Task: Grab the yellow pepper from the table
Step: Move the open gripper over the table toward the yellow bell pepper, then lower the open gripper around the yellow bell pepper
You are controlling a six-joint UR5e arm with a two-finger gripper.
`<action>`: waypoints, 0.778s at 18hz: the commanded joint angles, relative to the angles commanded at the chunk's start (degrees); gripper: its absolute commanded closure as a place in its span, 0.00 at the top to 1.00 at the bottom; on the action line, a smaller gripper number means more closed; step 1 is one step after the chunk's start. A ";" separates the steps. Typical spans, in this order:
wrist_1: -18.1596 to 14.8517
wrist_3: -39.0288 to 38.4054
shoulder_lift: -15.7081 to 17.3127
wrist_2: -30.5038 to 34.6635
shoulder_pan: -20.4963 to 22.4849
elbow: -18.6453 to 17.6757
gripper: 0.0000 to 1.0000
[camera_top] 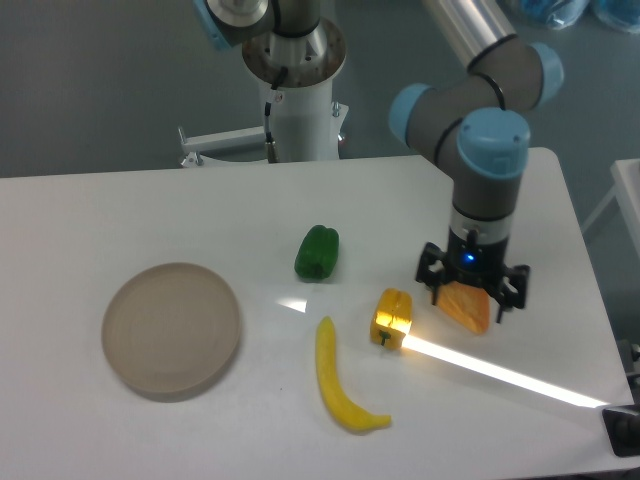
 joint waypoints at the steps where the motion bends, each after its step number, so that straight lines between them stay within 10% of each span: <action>1: 0.00 0.00 0.00 -0.09 -0.35 -1.06 1.00; 14: 4.66 -2.38 0.44 0.53 -3.96 -7.30 1.00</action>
